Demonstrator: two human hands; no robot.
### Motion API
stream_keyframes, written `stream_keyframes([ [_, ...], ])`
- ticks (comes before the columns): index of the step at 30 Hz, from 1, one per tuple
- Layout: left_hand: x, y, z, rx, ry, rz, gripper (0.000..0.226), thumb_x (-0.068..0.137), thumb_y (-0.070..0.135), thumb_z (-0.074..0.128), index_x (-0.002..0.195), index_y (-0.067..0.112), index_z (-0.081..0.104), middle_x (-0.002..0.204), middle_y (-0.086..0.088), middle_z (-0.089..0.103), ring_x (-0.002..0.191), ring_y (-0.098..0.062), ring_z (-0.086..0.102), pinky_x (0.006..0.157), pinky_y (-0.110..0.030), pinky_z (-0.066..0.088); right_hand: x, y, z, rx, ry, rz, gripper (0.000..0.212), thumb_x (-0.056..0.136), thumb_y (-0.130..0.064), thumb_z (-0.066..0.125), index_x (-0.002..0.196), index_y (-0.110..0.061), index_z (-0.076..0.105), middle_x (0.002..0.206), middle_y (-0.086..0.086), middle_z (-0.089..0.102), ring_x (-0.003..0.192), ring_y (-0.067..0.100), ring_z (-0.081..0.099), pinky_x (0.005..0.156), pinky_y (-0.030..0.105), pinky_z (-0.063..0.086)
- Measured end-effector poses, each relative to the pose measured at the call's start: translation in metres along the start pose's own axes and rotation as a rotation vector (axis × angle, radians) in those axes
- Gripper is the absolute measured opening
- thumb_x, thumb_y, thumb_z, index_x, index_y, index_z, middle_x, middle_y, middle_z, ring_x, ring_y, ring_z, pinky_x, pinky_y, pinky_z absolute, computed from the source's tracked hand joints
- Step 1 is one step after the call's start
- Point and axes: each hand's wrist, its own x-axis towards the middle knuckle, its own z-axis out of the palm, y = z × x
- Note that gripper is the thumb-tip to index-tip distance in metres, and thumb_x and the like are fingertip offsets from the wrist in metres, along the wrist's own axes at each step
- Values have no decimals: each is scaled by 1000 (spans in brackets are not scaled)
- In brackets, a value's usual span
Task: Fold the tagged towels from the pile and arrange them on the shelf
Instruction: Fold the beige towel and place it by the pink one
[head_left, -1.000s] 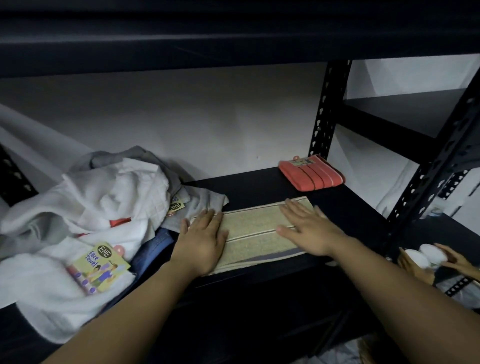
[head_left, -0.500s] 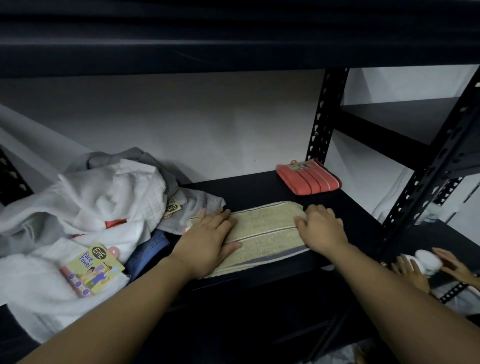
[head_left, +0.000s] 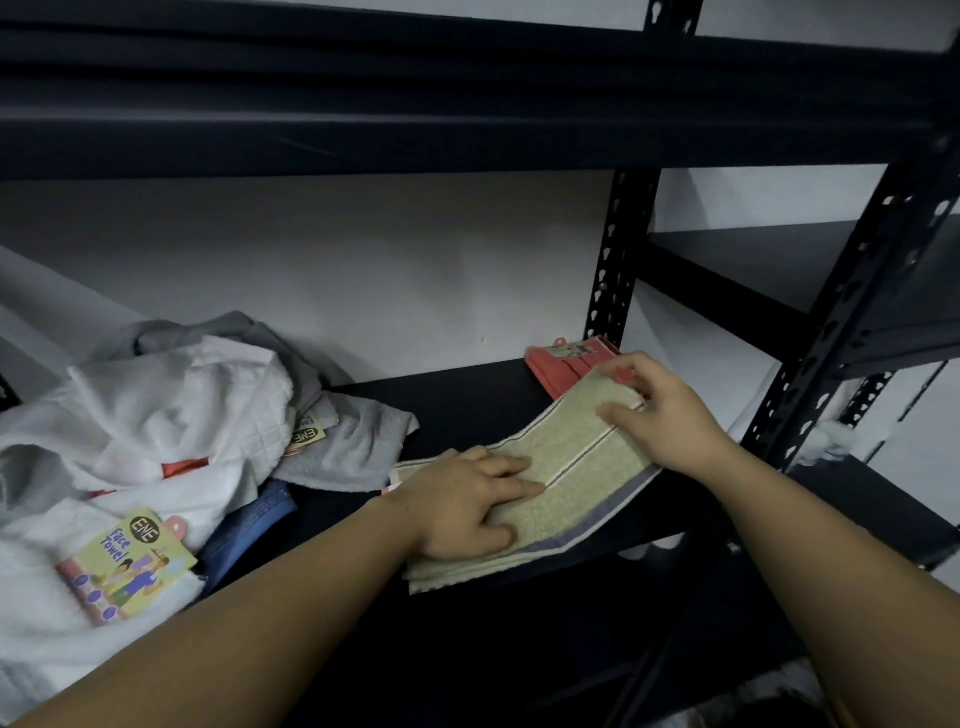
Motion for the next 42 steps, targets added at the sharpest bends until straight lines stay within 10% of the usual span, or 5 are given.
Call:
stream_keyframes([
  [17, -59, -22, 3, -213, 257, -156, 81, 84, 77, 61, 147, 27, 50, 150, 11, 44, 135, -5, 44, 113, -34, 40, -8, -58, 35, 8, -273, -38, 42, 88, -11, 73, 121, -37, 72, 99, -2, 77, 74, 19, 72, 71, 37, 57],
  [21, -88, -27, 12, -275, 231, -241, 97, 78, 83, 62, 152, 22, 45, 153, 10, 42, 139, -3, 39, 118, -31, 36, -18, -69, 84, -71, -392, -58, 45, 88, -9, 71, 130, -27, 68, 90, -17, 64, 57, -10, 60, 56, 8, 41],
  [26, -88, -22, 12, -323, 232, -286, 106, 73, 87, 64, 156, 25, 39, 157, 12, 40, 141, 0, 37, 118, -27, 35, -29, -70, 124, -184, -413, -74, 47, 86, -22, 74, 131, -31, 67, 128, -14, 61, 94, -4, 58, 77, 14, 42],
  [38, -89, -26, 15, -416, 273, -253, 103, 70, 83, 72, 155, 36, 37, 145, 19, 45, 132, 5, 43, 113, -28, 41, -36, -55, 118, 23, -150, -55, 15, 96, -36, 71, 108, -29, 78, 99, -16, 74, 98, 2, 65, 90, 26, 54],
  [42, -90, -27, 15, -428, 263, -233, 100, 68, 85, 71, 151, 36, 44, 140, 21, 43, 130, 4, 44, 112, -25, 41, -26, -29, 109, -358, -265, -44, 56, 97, -54, 61, 149, -32, 53, 154, -7, 47, 146, 15, 34, 121, 34, 30],
])
